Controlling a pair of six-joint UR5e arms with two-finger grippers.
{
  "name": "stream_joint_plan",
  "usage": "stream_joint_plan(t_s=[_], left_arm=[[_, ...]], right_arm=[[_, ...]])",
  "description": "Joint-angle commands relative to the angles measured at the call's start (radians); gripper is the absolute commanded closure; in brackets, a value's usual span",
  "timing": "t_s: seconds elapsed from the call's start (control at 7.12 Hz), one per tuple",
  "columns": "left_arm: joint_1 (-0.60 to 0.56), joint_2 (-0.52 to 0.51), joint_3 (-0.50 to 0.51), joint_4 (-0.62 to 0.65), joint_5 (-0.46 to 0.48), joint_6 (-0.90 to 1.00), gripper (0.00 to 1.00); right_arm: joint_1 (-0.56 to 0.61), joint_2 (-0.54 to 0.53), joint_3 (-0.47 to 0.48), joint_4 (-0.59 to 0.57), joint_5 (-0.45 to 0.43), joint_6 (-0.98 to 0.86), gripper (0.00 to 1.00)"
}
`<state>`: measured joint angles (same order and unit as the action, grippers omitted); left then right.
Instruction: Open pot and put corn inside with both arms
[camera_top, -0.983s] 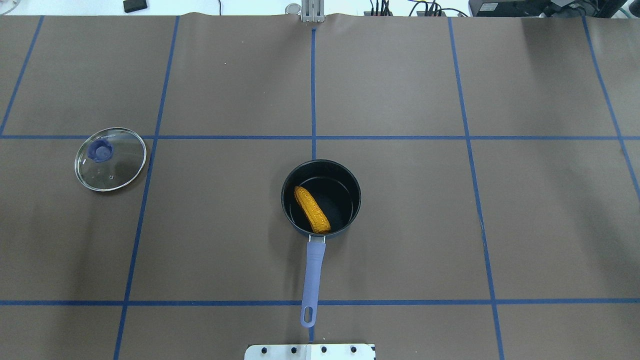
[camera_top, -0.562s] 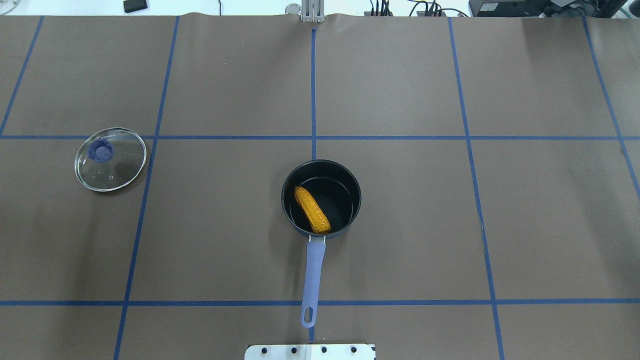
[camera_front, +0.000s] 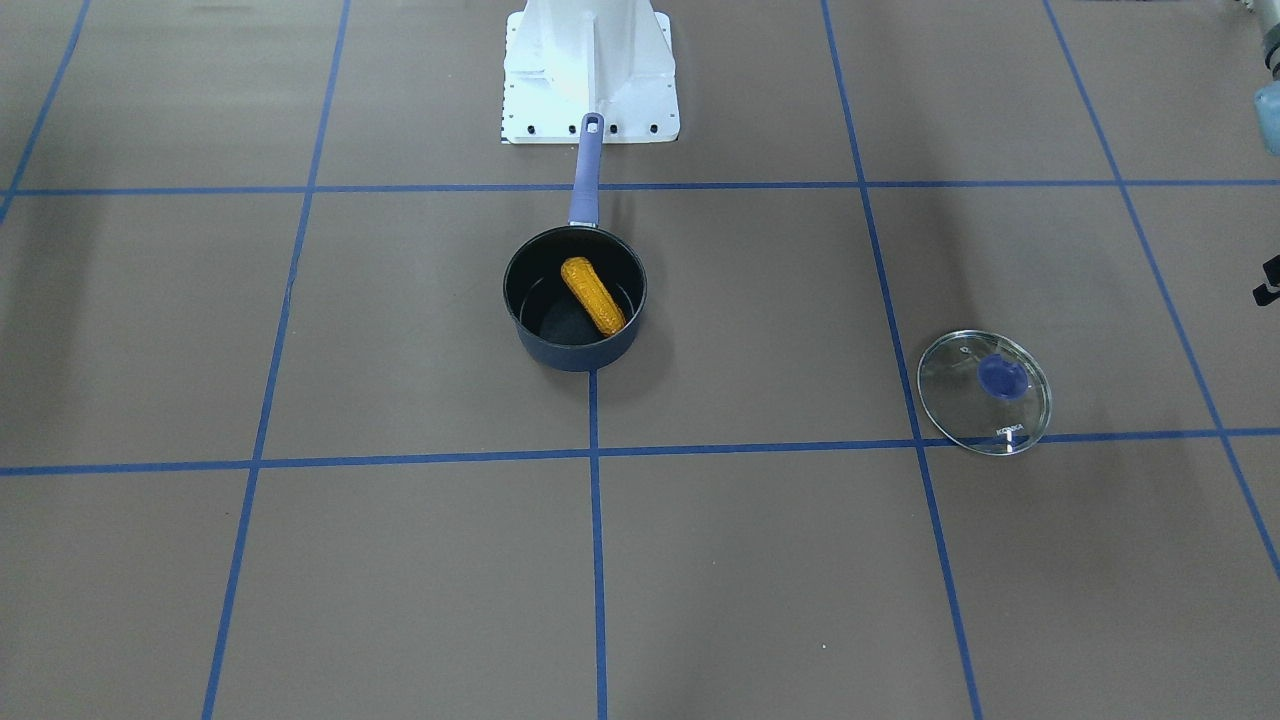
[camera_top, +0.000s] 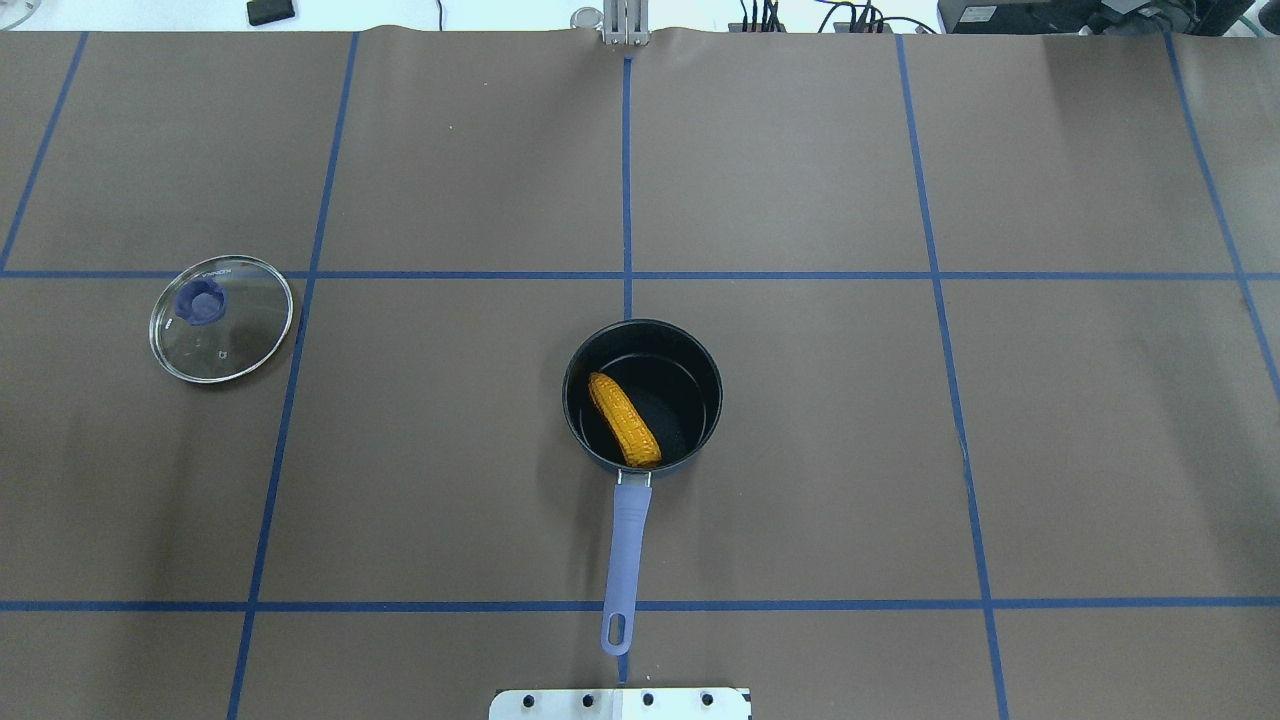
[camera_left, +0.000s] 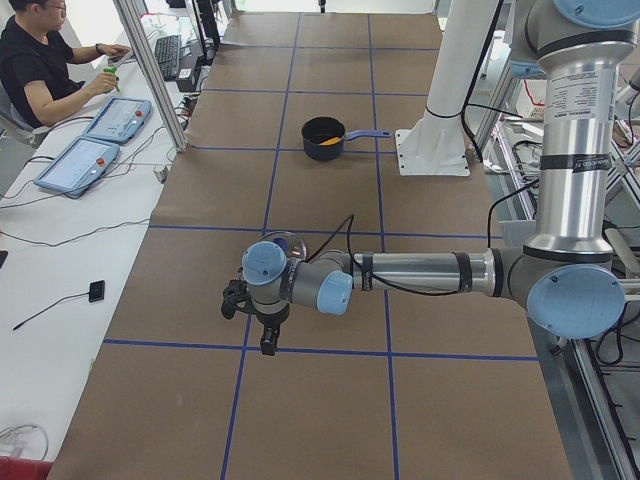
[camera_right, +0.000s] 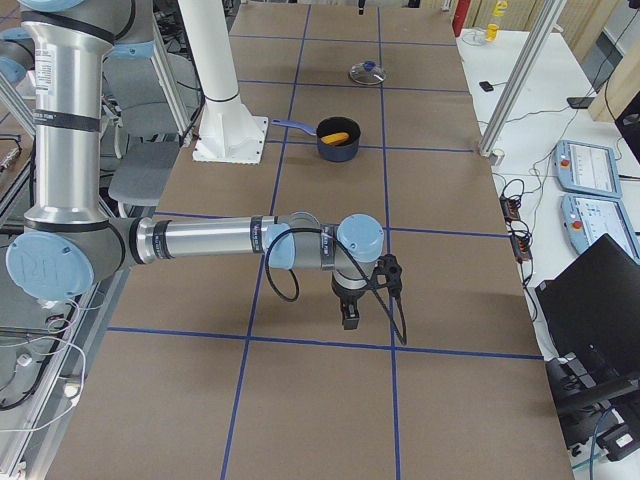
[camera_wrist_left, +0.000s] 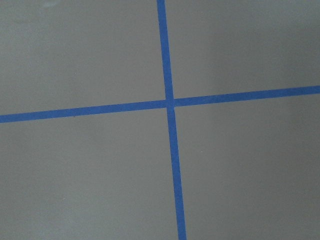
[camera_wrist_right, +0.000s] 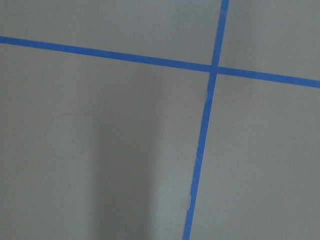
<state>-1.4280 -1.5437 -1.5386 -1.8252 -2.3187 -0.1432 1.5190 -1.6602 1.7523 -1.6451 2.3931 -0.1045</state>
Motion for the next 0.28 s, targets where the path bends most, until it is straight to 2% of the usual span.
stream_joint_plan(t_s=[0.0, 0.14], left_arm=[[-0.002, 0.004, 0.0, 0.0, -0.001, 0.001, 0.01], [-0.002, 0.005, -0.001, 0.0, -0.001, -0.001, 0.01]], right_arm=[[0.001, 0.002, 0.001, -0.001, -0.02, 0.0, 0.0], [0.001, 0.002, 0.001, -0.001, -0.02, 0.0, 0.0]])
